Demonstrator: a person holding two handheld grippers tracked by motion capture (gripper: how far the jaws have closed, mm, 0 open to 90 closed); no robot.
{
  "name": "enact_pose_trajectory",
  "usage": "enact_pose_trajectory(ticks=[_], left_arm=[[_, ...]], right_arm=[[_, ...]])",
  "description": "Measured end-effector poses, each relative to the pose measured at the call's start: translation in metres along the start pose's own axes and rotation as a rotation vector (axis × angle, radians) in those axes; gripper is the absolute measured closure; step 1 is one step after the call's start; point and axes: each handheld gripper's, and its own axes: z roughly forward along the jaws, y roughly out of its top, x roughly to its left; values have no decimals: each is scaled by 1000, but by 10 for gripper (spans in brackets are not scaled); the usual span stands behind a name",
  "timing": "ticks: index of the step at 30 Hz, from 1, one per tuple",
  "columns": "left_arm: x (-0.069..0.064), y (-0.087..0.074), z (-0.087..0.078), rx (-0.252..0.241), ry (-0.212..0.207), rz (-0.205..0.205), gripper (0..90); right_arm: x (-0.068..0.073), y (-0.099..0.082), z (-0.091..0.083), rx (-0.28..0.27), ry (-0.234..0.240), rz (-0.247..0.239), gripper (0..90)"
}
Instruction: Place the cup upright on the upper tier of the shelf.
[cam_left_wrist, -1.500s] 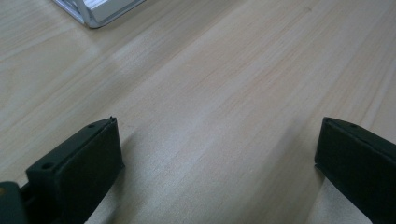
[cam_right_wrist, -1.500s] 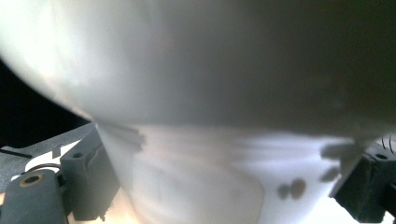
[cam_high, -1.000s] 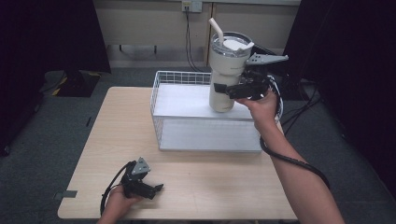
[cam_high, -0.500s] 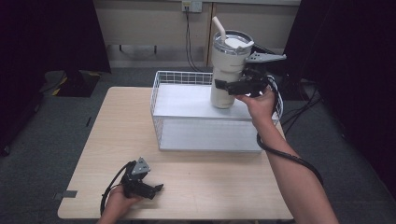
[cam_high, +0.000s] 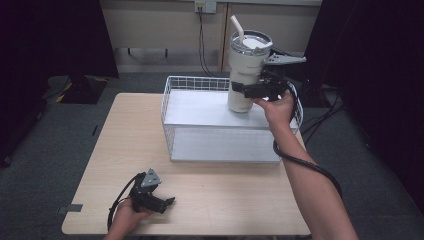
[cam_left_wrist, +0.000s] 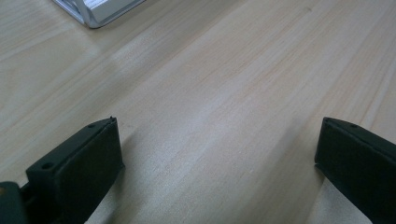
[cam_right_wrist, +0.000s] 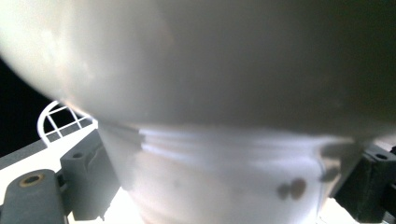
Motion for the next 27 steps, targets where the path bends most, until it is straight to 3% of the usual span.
enact_pose_trajectory(ticks=[27], left_arm=[[0,0,0,0,0,0,1]], right_arm=[[2,-16,10,7,-18,-2,101]])
